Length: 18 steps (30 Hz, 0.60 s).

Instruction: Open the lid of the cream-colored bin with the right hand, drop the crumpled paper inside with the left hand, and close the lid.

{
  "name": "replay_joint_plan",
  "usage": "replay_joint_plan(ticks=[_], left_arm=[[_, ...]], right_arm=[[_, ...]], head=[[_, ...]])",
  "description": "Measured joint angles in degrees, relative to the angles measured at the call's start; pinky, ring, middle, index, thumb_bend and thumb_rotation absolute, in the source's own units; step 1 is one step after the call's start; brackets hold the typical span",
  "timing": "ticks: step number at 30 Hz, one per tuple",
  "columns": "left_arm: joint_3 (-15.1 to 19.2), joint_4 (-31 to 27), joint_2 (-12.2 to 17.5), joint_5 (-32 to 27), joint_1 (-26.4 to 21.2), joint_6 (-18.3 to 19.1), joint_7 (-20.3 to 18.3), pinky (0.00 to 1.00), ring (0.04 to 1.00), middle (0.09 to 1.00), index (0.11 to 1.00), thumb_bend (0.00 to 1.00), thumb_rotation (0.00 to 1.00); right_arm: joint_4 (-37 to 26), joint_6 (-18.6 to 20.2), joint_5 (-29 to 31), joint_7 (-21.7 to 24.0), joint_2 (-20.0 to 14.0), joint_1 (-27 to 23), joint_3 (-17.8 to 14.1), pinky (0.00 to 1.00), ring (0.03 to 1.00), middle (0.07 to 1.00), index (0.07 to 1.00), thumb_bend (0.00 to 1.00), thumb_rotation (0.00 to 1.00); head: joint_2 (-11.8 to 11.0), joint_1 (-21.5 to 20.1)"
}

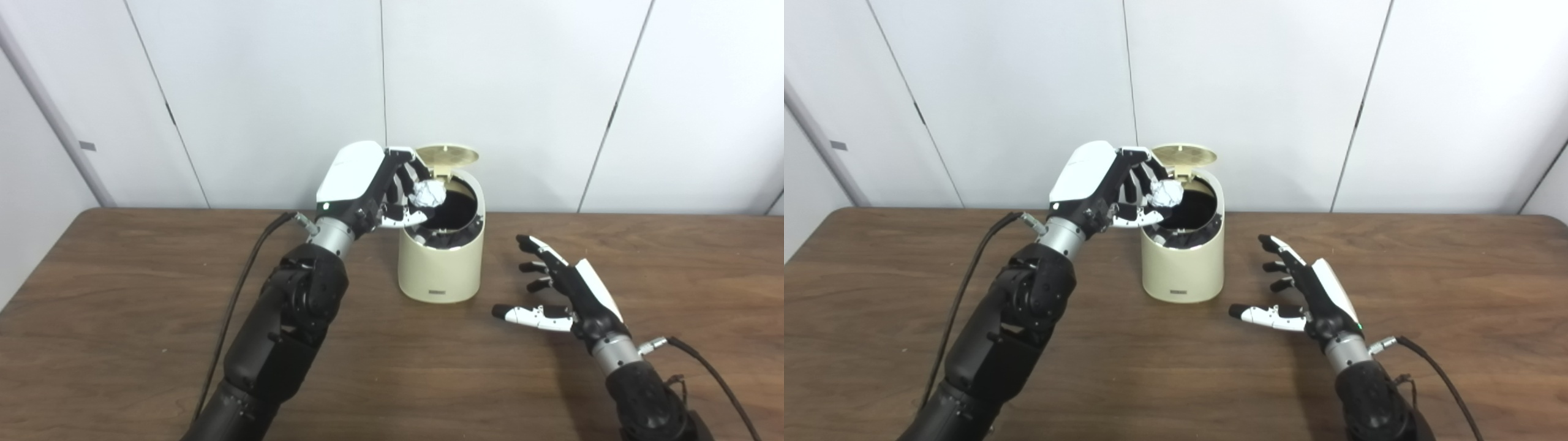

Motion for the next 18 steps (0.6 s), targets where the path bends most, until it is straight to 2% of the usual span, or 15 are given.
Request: replay_joint_plan(ticks=[10, 12, 17, 18], left_arm=[[-1.0, 6.9, -0.4, 3.0, -1.7, -2.3, 7.3, 0.21, 0.341, 0.46, 0.544, 0.49, 0.0], [-1.0, 7.7, -0.9, 3.0, -1.7, -2.6, 8.8, 0.24, 0.358, 0.467, 0.541, 0.5, 0.0], [-1.1, 8.7, -1.2, 2.9, -1.7, -3.6, 10.3, 0.24, 0.357, 0.47, 0.544, 0.5, 0.0], [-1.2, 8.6, -1.3, 2.7, -1.7, -3.5, 10.1, 0.27, 0.37, 0.475, 0.544, 0.5, 0.0]], right_arm=[[-0.8, 0.8, -0.2, 0.0, 0.3, 0.2, 0.2, 0.64, 0.802, 0.899, 0.902, 0.69, 0.34], [-0.9, 0.9, -0.2, 0.0, 0.3, 0.3, 0.2, 0.63, 0.798, 0.902, 0.904, 0.68, 0.34], [-1.4, 0.9, -0.2, 0.0, 0.3, 0.5, 0.2, 0.62, 0.795, 0.899, 0.902, 0.69, 0.35], [-1.4, 0.9, -0.2, 0.0, 0.3, 0.5, 0.2, 0.63, 0.796, 0.902, 0.902, 0.68, 0.35]], head=[[0.1, -0.2], [0.3, -0.2], [0.4, -0.1], [0.5, -0.2]])
